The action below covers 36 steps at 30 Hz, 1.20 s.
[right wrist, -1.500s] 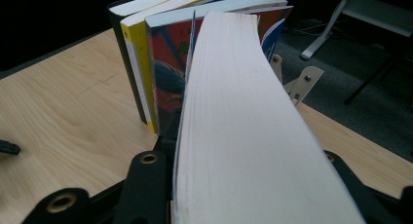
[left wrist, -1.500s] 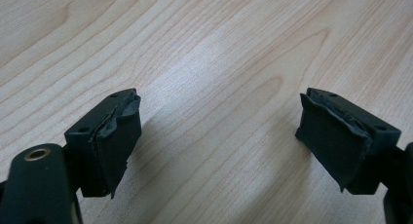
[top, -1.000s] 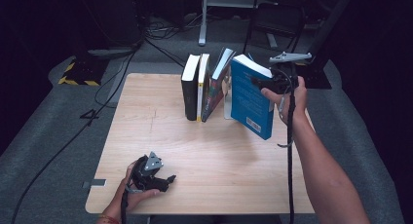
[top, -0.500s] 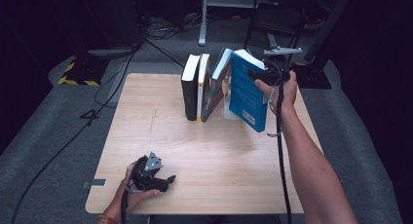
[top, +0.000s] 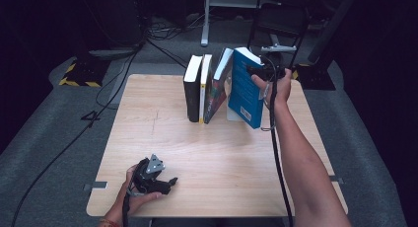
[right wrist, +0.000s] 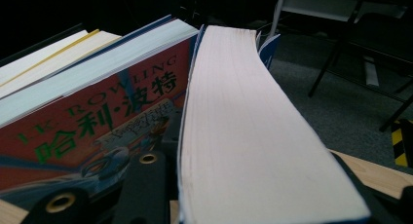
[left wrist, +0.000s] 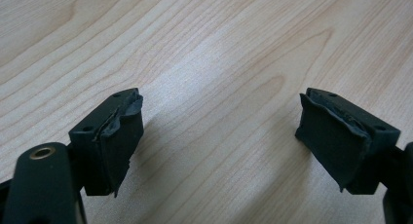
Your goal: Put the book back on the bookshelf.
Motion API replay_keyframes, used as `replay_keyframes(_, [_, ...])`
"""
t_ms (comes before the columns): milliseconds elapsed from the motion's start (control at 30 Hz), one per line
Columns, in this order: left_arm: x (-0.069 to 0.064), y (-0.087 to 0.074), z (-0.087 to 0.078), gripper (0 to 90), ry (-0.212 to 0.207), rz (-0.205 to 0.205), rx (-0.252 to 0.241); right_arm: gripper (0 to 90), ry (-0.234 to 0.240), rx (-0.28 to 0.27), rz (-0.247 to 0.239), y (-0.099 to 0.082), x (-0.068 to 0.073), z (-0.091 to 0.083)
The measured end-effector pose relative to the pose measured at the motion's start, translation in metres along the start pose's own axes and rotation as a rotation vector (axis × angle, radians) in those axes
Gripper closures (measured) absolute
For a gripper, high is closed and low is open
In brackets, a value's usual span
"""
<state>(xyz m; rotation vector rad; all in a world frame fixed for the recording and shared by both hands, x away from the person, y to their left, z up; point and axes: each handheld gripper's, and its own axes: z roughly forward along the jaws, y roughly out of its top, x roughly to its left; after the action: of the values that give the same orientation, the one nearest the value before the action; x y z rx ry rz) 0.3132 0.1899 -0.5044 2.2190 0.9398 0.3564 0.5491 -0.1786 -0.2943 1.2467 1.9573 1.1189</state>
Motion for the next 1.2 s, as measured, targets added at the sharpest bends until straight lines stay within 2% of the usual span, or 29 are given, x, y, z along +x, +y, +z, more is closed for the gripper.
replay_keyframes(167, [0.0,0.0,0.0,17.0,-0.004,0.004,-0.002,60.5,-0.008,-0.023,0.004,-0.004,0.001,0.01])
replay_keyframes(400, [0.001,0.0,0.0,16.9,-0.005,0.007,-0.002,60.4,-0.011,-0.037,-0.007,-0.007,0.004,0.009])
replay_keyframes(700, [0.0,-0.001,-0.001,16.8,-0.005,0.009,-0.001,59.9,0.008,-0.033,-0.046,-0.02,0.01,-0.004])
replay_keyframes(900, [0.001,-0.001,0.0,16.6,-0.008,0.013,-0.002,59.4,0.033,-0.018,-0.043,-0.036,0.009,-0.017])
replay_keyframes(1200, [0.002,0.0,0.0,16.2,-0.014,0.018,-0.001,58.8,0.044,0.019,-0.069,-0.052,0.009,-0.034])
